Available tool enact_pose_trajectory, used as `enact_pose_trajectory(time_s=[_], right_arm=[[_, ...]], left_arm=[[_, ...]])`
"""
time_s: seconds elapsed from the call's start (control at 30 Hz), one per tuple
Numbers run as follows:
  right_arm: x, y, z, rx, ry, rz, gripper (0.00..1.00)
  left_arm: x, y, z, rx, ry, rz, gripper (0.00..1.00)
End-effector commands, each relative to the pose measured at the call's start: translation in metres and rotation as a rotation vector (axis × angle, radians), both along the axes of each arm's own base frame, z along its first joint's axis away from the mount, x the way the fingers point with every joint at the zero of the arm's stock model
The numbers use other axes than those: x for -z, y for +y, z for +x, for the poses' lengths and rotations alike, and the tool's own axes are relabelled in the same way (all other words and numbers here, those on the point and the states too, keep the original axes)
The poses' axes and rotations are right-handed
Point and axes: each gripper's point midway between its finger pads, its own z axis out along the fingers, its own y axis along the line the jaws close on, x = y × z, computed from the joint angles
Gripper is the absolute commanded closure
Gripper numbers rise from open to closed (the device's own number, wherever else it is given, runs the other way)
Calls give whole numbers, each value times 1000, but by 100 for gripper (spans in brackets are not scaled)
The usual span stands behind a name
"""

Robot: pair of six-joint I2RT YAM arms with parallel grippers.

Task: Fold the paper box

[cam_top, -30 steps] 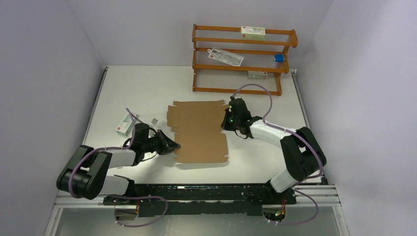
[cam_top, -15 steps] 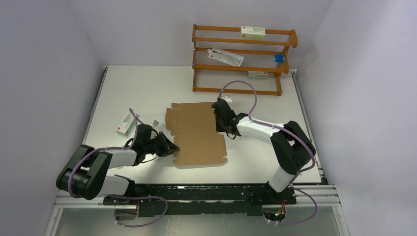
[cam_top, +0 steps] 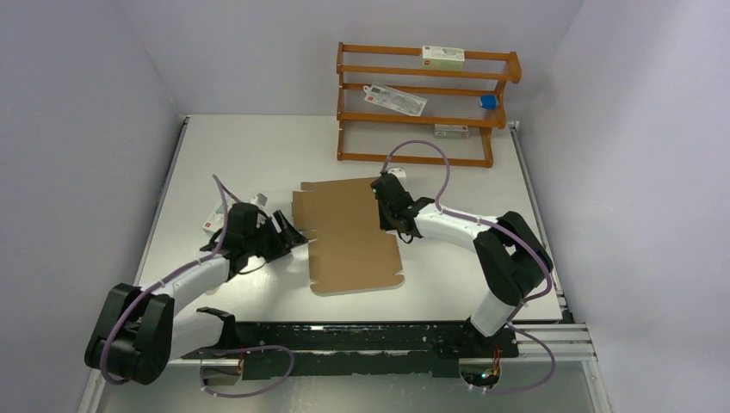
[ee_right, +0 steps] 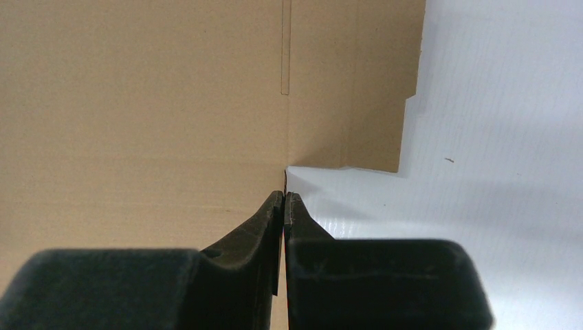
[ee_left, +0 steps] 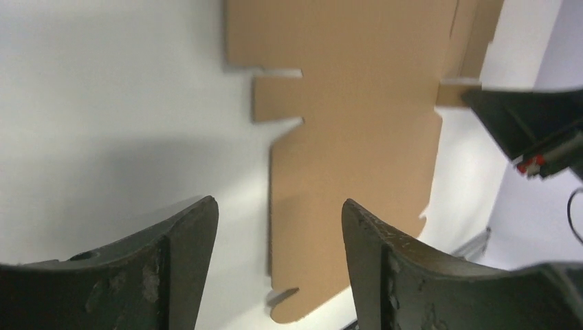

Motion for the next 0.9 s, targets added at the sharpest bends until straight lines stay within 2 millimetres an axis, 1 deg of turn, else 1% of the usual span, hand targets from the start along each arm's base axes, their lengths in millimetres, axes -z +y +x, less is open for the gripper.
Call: enact_pose_trajectory(time_s=[0.0,0.1,0.2,0.27,0.3,0.4,0.53,0.63,0.7,0.77,0.87], right_arm=[[-10,1,6,-5,-32,5,92],[-10,2,6,-16,-32,12,92],[-8,4,6,-23,-29,14,92],[-8,4,5,-25,-29,16,92],[-8,4,5,-28,-28,18,92],[-9,5,3,-35,-29,25,92],[-12,7,2,-46,-33,44,92],[-14,8,0,-48,-35,57,92],[-14,9,-1,-56,-38,66,92],[-14,8,-2,-61,-38,64,92],[-15,9,-3,-68,-43,71,92]], left_arm=[[-9,41,23,-71,-27,156,28],[-15,51,44,-85,-43,170,27],[-18,42,63,-40,-40,138,28],[-10,37,73,-24,-14,134,31],[-12,35,82,-19,-21,129,33],[-5,32,97,-12,-12,128,37],[8,36,109,-41,-3,148,40],[15,36,114,-54,-9,146,43],[21,34,112,-56,-2,128,45],[25,31,113,-50,-7,116,50],[28,27,115,-36,-19,99,63]])
